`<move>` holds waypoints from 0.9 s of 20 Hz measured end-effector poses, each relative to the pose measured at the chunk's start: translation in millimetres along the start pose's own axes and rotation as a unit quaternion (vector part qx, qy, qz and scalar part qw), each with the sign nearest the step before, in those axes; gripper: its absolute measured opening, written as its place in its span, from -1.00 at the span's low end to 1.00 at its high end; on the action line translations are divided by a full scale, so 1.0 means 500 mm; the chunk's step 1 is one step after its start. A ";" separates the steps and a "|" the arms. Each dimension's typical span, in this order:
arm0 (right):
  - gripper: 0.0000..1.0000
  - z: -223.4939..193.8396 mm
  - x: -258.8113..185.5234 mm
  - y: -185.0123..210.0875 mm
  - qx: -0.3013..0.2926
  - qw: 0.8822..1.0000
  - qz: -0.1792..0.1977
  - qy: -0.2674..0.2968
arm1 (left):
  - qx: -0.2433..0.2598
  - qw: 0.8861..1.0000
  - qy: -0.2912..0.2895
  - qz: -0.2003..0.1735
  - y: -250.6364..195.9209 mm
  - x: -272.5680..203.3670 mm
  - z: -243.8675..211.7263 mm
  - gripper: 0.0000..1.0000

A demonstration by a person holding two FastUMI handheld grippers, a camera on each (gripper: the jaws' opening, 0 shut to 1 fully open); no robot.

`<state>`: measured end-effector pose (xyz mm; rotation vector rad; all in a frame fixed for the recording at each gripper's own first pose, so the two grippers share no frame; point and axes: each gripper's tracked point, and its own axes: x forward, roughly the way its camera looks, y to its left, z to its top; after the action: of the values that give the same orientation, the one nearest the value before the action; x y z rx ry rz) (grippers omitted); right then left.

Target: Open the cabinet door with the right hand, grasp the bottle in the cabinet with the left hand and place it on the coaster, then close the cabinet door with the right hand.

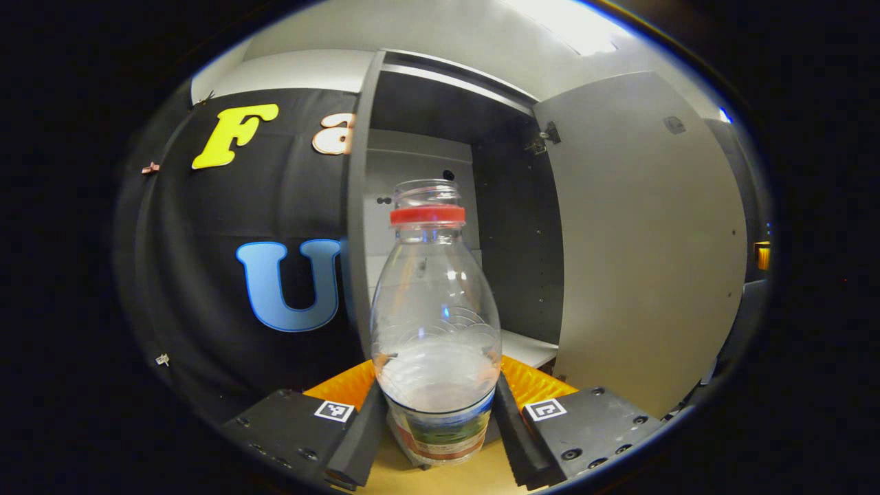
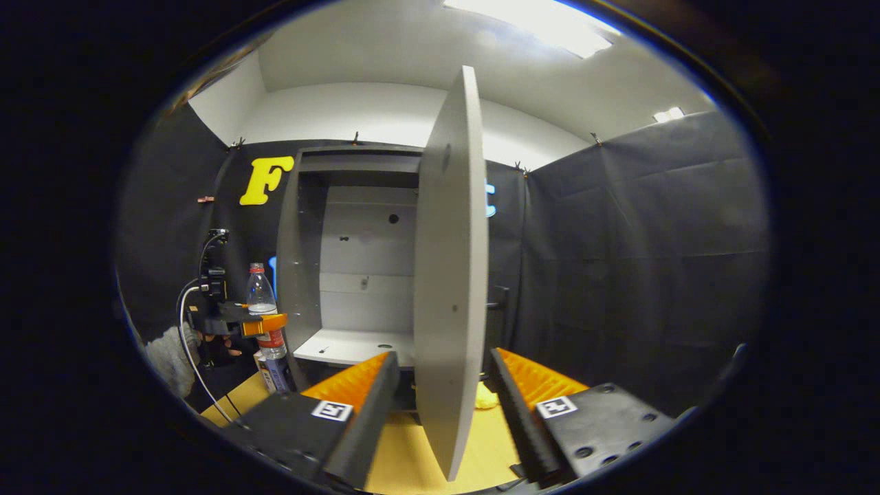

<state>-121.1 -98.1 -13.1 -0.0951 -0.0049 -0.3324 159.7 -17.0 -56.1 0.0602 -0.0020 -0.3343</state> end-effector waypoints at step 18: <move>0.96 -0.174 0.229 0.308 0.067 0.991 0.116 0.022 | -0.007 0.999 0.041 -0.035 -0.081 -0.209 -0.437 0.51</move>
<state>36.5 1.0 -111.7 0.0447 0.0282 -0.1010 50.4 -8.1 -275.8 0.0604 0.0837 -0.4021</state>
